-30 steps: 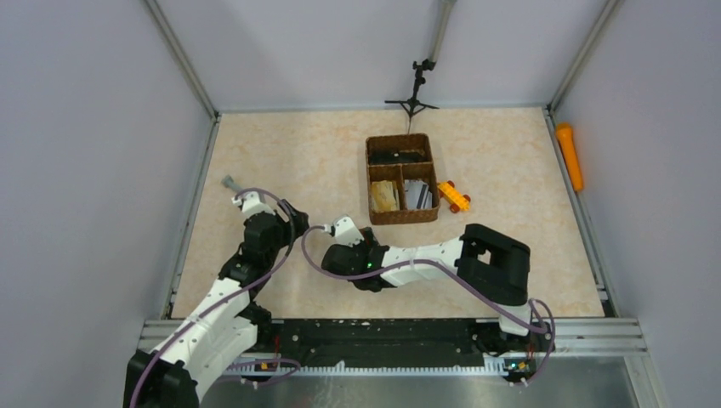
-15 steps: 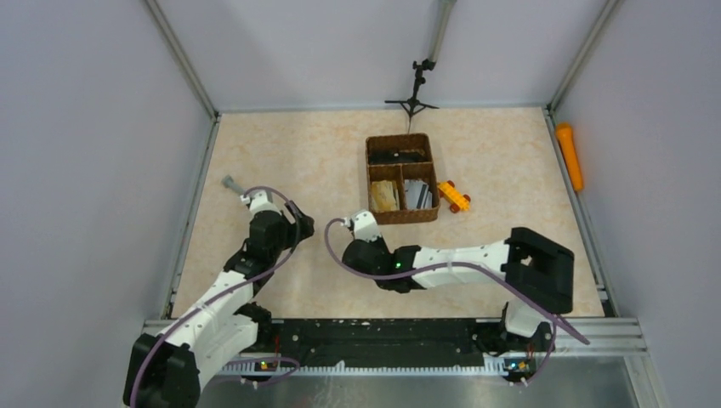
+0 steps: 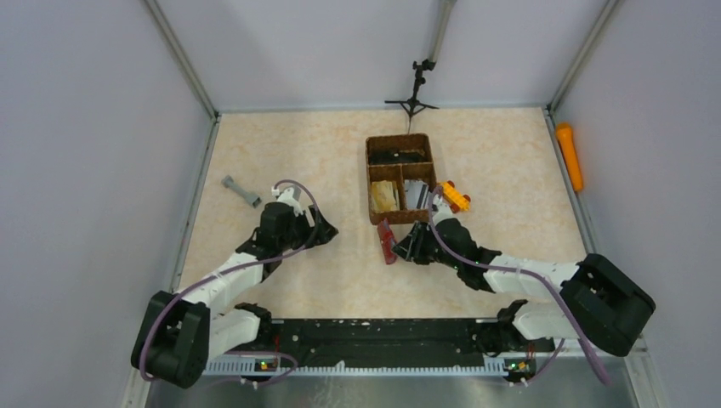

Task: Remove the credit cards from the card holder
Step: Open the card holder at the center of the board.

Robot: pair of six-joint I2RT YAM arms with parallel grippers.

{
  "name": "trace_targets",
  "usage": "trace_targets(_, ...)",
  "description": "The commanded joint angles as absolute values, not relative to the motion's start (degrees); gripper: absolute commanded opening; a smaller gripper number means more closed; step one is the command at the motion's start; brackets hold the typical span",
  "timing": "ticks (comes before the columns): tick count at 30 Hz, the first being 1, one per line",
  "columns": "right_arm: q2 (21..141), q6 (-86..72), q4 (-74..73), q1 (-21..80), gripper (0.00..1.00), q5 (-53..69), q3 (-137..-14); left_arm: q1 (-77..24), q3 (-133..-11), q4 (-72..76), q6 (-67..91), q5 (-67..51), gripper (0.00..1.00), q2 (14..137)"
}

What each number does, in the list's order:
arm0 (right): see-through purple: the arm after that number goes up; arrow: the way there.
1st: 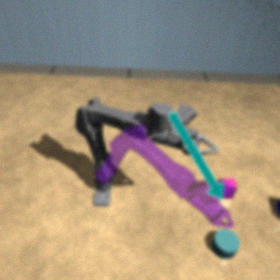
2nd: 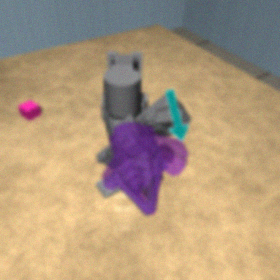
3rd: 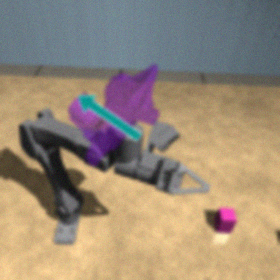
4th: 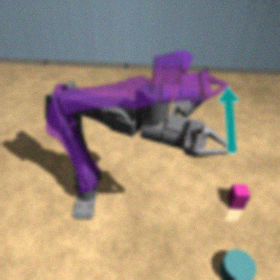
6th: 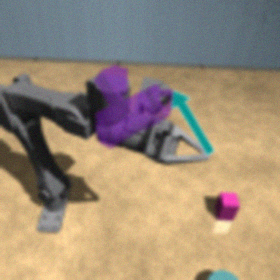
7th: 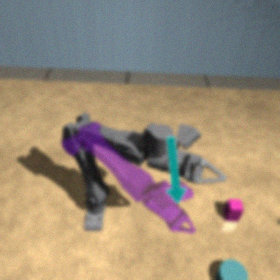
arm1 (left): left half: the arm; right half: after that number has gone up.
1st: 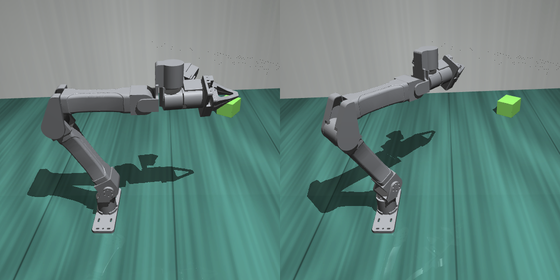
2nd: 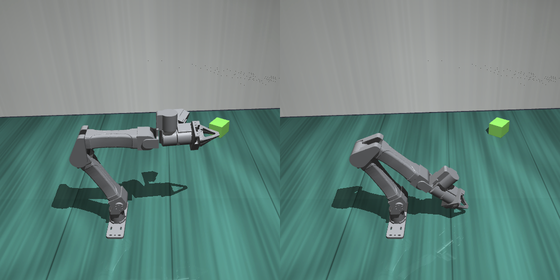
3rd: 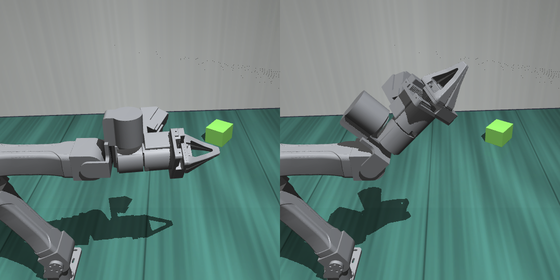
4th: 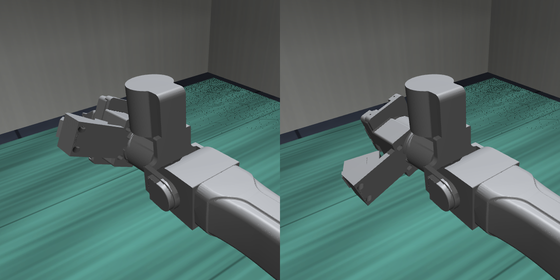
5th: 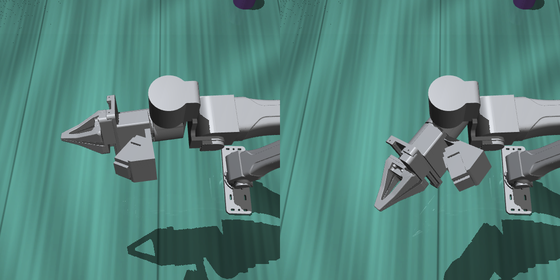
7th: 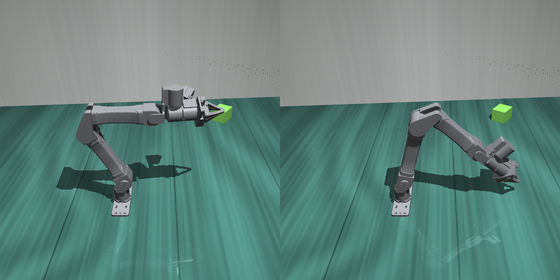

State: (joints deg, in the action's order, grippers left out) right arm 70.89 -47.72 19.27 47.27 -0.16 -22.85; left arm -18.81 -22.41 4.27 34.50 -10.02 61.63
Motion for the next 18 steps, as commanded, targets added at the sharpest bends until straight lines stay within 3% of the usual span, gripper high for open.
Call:
trace_targets(1,70.51,-54.52,30.04,42.98,0.42,11.17,-17.55,-18.72,-24.76,11.07,33.01,-20.02,0.79,64.29)
trace_targets(6,67.42,-51.5,23.62,42.17,0.74,6.54,-16.8,-19.33,-25.35,12.19,32.72,-22.94,0.78,66.43)
trace_targets(8,65.79,-50.07,20.75,42.19,0.81,4.8,-17.48,-20.01,-25.6,13.18,32.46,-24.51,0.78,67.38)
trace_targets(13,62.39,-46.24,17.82,42.14,0.92,3.26,-18.26,-22.18,-27.34,13.63,31.67,-27.52,0.74,70.5)
trace_targets(18,63.11,-38.97,5.34,42.18,0.9,-4.46,-24.54,-23.18,-27.75,13.97,31.17,-28.47,0.71,71.53)
